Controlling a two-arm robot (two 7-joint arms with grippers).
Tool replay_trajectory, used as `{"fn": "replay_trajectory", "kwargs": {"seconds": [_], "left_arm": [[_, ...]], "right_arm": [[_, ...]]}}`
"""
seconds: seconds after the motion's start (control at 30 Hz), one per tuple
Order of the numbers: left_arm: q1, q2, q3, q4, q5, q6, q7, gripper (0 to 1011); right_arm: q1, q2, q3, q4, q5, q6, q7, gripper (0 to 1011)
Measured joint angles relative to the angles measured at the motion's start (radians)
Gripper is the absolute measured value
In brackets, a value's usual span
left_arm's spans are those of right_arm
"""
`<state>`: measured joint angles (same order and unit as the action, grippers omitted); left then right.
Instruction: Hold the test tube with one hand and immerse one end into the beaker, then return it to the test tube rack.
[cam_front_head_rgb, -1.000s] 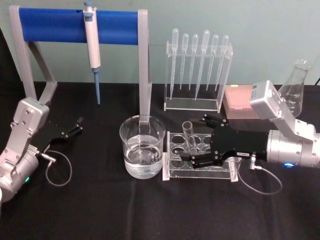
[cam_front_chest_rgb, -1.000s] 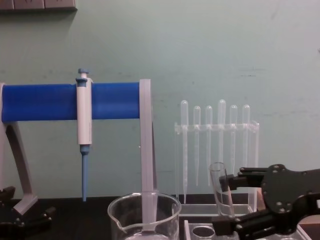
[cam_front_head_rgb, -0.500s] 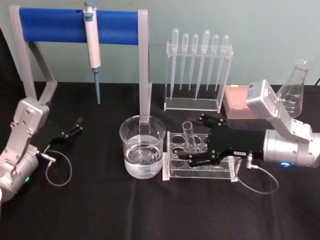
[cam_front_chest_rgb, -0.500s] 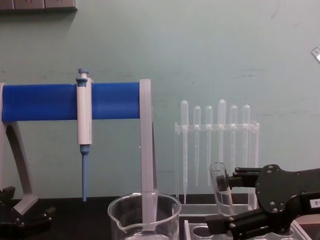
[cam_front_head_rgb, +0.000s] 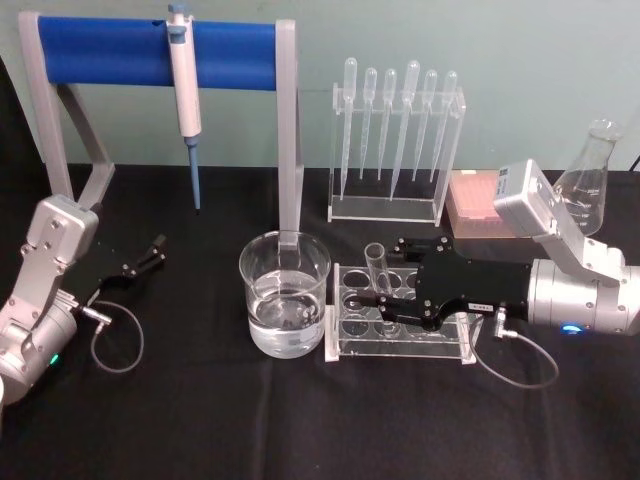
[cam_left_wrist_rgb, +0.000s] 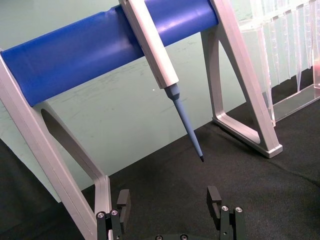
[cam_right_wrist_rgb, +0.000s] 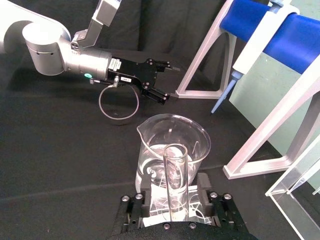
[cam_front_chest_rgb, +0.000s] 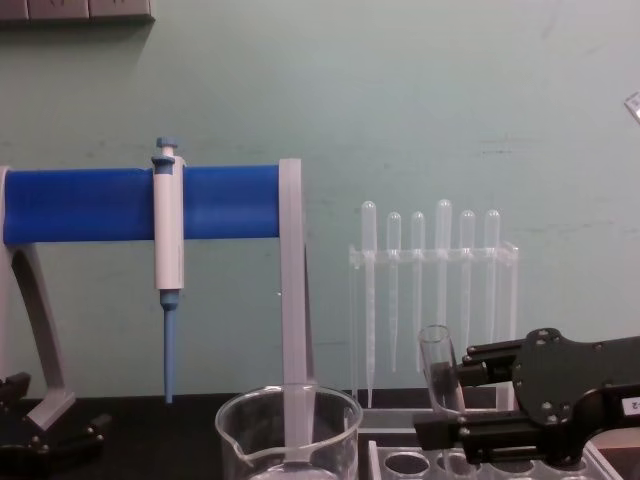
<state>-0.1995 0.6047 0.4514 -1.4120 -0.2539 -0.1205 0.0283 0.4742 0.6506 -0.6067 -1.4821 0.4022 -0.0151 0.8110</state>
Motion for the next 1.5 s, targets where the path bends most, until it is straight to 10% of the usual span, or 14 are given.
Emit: {"fn": "replay_trajectory", "kwargs": {"seconds": [0.43, 1.0, 1.5], "left_arm": [[0.000, 0.000, 0.000, 0.000, 0.000, 0.000, 0.000, 1000], [0.000, 0.000, 0.000, 0.000, 0.000, 0.000, 0.000, 1000], [0.000, 0.000, 0.000, 0.000, 0.000, 0.000, 0.000, 1000]], "right_arm": [[-0.001, 0.001, 0.001, -0.001, 0.000, 0.000, -0.001, 226], [-0.002, 0.001, 0.004, -0.001, 0.008, 0.003, 0.000, 226], [-0.031, 0.016, 0.076, -0.052, 0.179, 0.083, -0.032, 225]]}}
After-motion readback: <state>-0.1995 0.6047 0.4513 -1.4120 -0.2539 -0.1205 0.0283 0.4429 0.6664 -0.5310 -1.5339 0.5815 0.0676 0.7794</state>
